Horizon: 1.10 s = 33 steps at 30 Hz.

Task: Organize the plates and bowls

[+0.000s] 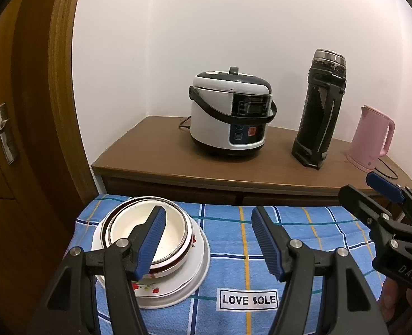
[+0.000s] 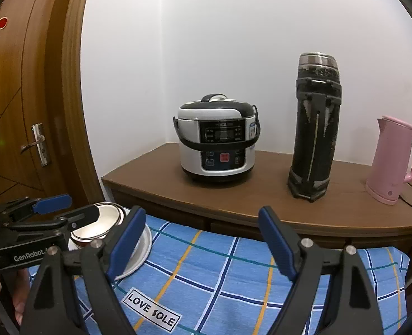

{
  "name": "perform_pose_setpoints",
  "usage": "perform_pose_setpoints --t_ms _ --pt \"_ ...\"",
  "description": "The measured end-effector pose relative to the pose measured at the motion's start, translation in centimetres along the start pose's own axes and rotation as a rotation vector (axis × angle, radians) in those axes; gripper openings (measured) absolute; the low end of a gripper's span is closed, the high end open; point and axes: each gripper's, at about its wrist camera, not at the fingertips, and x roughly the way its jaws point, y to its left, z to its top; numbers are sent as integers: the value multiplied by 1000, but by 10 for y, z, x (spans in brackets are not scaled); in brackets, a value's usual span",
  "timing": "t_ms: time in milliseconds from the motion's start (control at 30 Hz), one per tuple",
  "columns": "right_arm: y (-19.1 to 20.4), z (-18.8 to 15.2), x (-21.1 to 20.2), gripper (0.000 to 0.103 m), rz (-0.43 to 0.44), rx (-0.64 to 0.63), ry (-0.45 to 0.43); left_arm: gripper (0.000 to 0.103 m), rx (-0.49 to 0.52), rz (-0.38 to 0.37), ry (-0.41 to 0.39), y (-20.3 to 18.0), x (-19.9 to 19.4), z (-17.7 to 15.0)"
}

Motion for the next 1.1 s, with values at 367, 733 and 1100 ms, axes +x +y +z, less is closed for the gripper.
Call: perform_pose_setpoints --t_ms 367,733,1100 --pt "-2 3 -10 85 -20 -10 -25 66 17 -29 24 -8 2 2" --pt "-5 3 -19 86 -41 -7 -37 66 10 -51 54 -12 3 2" --pt "-4 5 -29 86 -52 -16 -48 66 28 -95 42 -21 0 0"
